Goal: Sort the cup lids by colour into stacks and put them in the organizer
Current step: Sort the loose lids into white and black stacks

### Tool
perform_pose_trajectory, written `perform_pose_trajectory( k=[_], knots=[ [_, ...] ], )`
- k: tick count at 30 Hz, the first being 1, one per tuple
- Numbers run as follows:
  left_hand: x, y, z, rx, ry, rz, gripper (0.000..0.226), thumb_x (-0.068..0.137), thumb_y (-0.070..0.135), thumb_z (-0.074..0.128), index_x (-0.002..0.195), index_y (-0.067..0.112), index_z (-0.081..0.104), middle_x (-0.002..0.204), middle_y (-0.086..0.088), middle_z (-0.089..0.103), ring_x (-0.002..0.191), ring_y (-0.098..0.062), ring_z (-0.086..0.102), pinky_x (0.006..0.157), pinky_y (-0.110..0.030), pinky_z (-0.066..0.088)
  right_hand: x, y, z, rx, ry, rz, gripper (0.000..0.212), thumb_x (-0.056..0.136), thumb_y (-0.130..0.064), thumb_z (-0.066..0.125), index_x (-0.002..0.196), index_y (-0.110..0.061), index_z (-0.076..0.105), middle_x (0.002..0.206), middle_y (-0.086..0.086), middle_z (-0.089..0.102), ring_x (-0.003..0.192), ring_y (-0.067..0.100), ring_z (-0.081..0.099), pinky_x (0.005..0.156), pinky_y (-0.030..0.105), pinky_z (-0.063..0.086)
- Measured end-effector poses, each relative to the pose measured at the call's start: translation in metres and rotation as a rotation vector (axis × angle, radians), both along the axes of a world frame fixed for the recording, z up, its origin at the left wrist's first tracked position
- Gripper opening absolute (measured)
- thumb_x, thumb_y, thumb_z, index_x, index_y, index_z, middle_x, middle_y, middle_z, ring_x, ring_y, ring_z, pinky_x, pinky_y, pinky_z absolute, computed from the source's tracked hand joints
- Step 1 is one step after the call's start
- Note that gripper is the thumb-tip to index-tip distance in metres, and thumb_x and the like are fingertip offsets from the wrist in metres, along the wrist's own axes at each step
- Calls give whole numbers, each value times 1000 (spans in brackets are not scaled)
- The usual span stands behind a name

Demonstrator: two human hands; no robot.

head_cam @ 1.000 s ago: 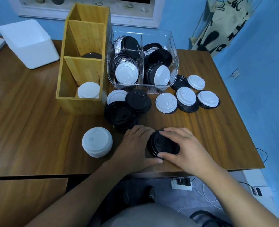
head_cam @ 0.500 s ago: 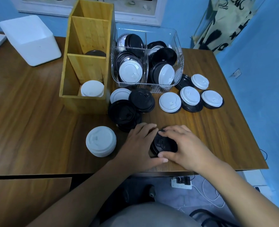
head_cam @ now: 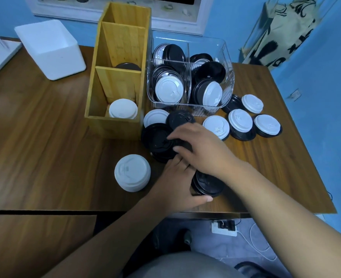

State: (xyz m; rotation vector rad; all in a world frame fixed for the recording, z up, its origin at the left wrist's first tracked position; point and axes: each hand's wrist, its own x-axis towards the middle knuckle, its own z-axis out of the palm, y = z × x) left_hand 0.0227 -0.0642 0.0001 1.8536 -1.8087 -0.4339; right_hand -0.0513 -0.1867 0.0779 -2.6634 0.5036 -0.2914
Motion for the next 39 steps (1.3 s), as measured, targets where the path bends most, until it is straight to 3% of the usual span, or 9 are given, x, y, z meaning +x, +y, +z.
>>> perform_pose_trajectory(
  k=[3,7,11,17,25,31,34,37,39],
  knots=[
    [0,3,3,12,39,13,96,76,67,72,152,20,37,155,-4,38,141,-20,21,117,-31,15,29,-5,1,-21,167,115,27,94,-32,68,119,-23,69,118,-4,62,111,15,51,88,20,30],
    [0,4,4,-9,46,12,95,75,66,74,151,20,39,153,-2,39,139,-18,25,118,-31,19,40,-7,0,-69,269,137,14,95,-36,65,102,-25,71,104,-6,60,104,14,49,89,36,46],
    [2,2,3,-11,22,-6,96,73,71,70,150,21,39,153,2,37,142,-18,28,118,-37,28,9,-1,10,67,-81,20,4,93,-21,68,93,-17,69,92,-5,63,88,11,57,79,28,49],
    [1,1,-2,-15,-16,4,92,72,75,69,140,17,49,141,8,44,135,-12,31,115,-34,30,-92,21,1,620,-502,-464,6,98,-5,58,93,-7,61,83,11,72,82,23,73,79,28,58],
    [0,-2,-3,-27,-72,53,97,72,80,67,140,12,52,141,3,49,135,-15,35,118,-29,25,-153,18,-37,1030,-615,-947,12,102,-9,53,99,0,61,94,25,70,95,32,75,81,32,62],
    [-4,-1,2,22,-72,96,101,75,82,64,148,15,47,149,4,43,140,-12,29,119,-22,16,-171,19,-32,977,-268,-917,17,96,-18,65,89,-7,75,84,13,76,74,26,75,75,39,60],
    [-5,0,4,30,-88,105,101,76,83,62,149,16,45,150,4,43,140,-12,30,119,-21,15,-181,5,-23,716,-143,-732,11,92,-26,71,86,-17,74,71,5,71,59,11,62,63,28,51],
    [-7,0,4,27,-87,123,103,76,83,62,151,16,42,150,3,43,141,-14,31,121,-27,21,-183,-32,-20,170,-62,-418,31,84,-33,78,114,-31,68,107,-15,66,95,1,58,81,17,44],
    [-8,1,4,13,-82,128,104,74,80,67,152,16,42,149,3,43,140,-14,33,119,-25,22,-176,-58,-20,64,67,-231,54,84,-39,77,133,-31,58,138,-13,54,128,9,45,104,25,35]
  ],
)
